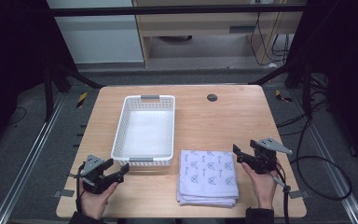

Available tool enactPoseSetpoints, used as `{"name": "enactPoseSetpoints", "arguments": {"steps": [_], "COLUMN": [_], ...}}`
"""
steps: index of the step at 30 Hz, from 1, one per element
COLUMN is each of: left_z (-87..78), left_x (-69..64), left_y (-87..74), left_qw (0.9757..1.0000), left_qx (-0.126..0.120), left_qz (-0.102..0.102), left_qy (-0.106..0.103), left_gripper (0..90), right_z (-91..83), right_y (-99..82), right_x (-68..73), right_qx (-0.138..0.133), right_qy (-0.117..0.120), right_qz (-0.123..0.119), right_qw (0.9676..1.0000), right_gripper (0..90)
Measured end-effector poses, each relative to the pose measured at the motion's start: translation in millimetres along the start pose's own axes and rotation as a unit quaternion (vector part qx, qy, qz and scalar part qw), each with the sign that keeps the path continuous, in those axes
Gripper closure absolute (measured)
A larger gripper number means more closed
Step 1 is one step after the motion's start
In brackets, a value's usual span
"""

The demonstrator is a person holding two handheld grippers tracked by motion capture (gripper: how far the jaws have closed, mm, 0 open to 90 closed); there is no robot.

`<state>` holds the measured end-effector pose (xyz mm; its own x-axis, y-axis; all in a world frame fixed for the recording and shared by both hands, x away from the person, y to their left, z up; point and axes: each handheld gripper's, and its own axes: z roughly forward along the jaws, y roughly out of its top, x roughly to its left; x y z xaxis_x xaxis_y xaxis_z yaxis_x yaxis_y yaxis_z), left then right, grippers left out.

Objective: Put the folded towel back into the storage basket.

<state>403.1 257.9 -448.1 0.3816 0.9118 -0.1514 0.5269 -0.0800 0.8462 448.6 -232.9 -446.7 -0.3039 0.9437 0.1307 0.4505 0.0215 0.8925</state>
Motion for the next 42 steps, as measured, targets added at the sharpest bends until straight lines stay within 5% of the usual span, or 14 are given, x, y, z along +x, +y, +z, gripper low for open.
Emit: {"name": "enactPoseSetpoints", "arguments": {"steps": [23,42], "left_z": [20.8,49.6], "left_x": [-52.6,-105.9], "left_y": [0.1,-6.3], "left_qw": [0.9979,0.9914], "left_qx": [0.025,0.06], "left_qz": [0.041,0.075], "left_qy": [-0.044,-0.088], "left_gripper": [30.7,32.0], "right_z": [14.0,18.3], "right_y": [-1.8,-12.7], "right_x": [0.7,3.6], "right_qx": [0.028,0.047], "right_qy": [0.027,0.038], "right_qz": [-0.005,0.001], "right_qw": [0.9992,0.9982], "right_gripper": [29.1,36.1]}}
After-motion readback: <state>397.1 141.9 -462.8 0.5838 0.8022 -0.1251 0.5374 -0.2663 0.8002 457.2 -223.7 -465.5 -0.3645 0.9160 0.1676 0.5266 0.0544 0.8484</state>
